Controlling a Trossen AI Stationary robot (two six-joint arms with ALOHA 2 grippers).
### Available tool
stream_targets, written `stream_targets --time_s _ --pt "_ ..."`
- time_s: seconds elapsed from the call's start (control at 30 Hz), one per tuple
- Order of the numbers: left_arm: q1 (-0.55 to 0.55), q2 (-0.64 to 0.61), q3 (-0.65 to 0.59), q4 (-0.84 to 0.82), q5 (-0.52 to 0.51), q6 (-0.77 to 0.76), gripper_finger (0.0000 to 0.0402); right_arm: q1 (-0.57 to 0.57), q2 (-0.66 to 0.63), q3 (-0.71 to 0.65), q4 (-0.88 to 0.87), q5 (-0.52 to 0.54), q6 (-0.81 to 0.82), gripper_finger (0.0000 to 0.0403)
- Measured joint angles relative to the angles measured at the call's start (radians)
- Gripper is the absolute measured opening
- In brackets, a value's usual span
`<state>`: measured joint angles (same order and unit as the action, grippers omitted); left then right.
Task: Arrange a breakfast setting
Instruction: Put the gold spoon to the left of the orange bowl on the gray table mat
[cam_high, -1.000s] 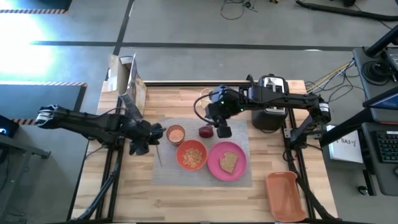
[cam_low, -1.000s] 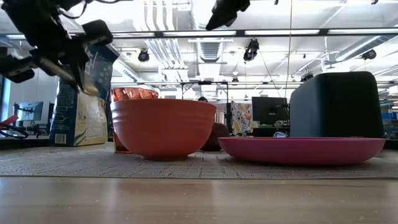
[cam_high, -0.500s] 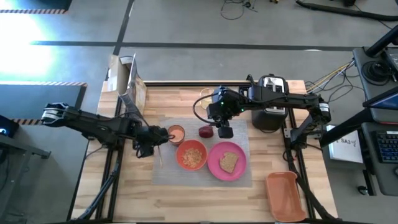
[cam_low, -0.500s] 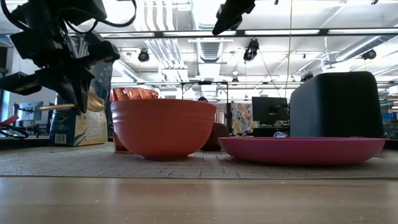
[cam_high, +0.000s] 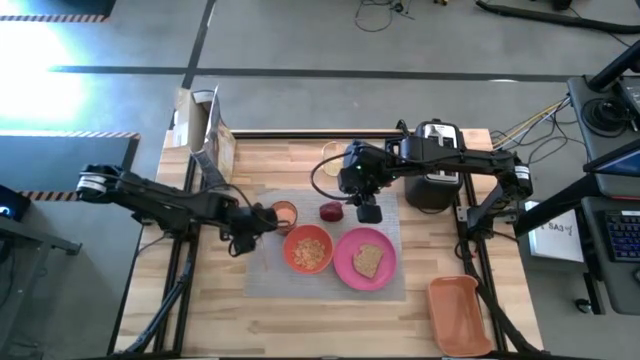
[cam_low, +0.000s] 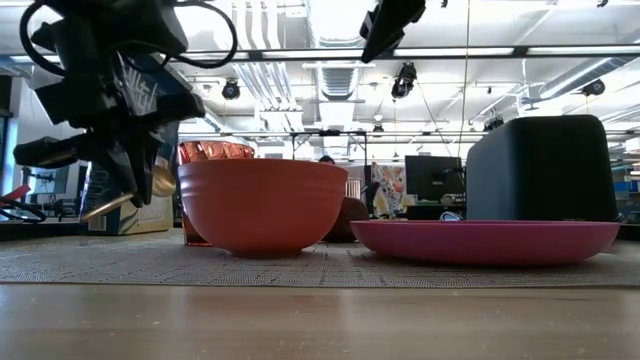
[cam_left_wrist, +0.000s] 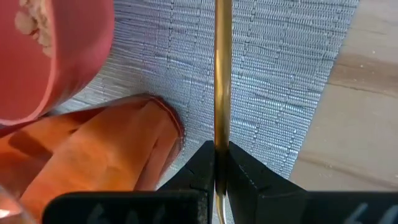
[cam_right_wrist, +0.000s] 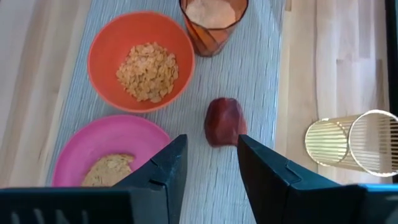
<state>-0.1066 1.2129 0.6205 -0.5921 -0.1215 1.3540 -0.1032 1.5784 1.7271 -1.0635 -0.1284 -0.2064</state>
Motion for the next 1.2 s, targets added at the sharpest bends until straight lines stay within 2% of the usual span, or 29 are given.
stream_targets --time_s 0.47,0.73,0.97,1.2 --pt "-0.002 0.056 -0.013 0.044 -0.003 -0.006 0.0010 0.000 0.000 0.000 -0.024 0.000 0.011 0.0127" --pt "-0.007 0.049 -0.076 0.134 -0.030 -0.005 0.0009 0.000 0.000 0.001 -0.016 0.000 0.012 0.0129" --pt "-0.031 0.048 -0.082 0.182 -0.097 -0.005 0.0009 0.000 0.000 0.001 -0.007 0.000 0.012 0.0131" --pt "-0.077 0.048 -0.082 0.203 -0.097 -0.057 0.0008 0.000 0.000 0.001 0.002 -0.001 0.012 0.0125"
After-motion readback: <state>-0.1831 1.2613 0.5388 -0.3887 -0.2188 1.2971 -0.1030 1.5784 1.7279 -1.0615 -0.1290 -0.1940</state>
